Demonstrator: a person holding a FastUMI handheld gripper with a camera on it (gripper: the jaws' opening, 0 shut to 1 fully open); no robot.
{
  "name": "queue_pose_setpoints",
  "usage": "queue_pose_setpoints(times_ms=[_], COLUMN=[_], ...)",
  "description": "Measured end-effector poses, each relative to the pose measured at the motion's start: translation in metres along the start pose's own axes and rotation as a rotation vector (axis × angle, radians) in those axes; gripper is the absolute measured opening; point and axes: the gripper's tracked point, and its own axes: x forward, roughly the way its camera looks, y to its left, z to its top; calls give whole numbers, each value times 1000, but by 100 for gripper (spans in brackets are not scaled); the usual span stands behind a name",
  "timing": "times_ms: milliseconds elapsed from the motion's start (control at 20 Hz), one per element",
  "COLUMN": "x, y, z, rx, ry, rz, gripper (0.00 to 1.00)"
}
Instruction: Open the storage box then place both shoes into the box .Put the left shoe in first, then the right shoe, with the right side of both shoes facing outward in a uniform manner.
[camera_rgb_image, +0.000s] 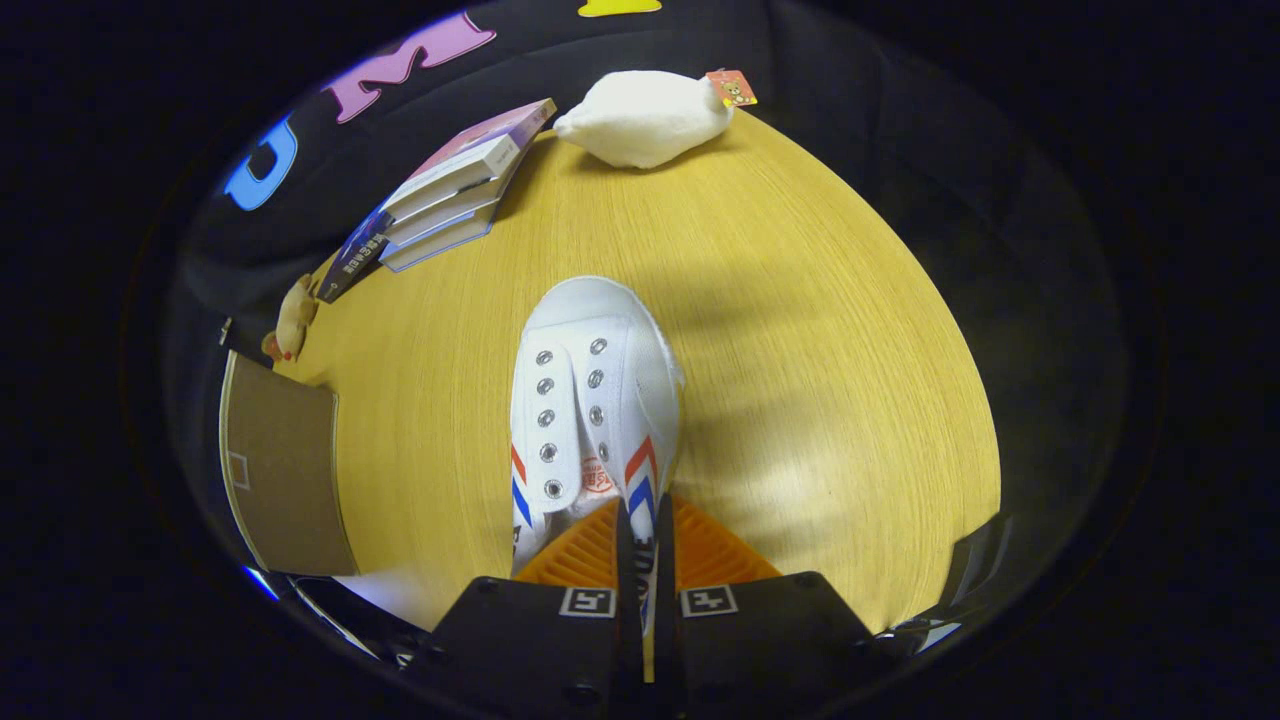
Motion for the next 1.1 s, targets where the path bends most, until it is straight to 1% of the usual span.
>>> queue_pose_setpoints(times_ms=[50, 150, 250, 450, 600, 800, 900, 1100], x=[-5, -9, -19, -52, -83, -125, -140, -161], y=[3, 10, 21, 53, 93, 161, 196, 259], z=[0, -1, -1, 3, 14, 25, 25, 12], rx=[28, 63, 72, 86, 64, 17, 3, -12], ry=[9, 10, 1, -27, -72, -133, -150, -156], rz=[10, 21, 24, 36, 60, 113, 146, 211], gripper=[5, 5, 5, 5, 5, 5, 5, 5])
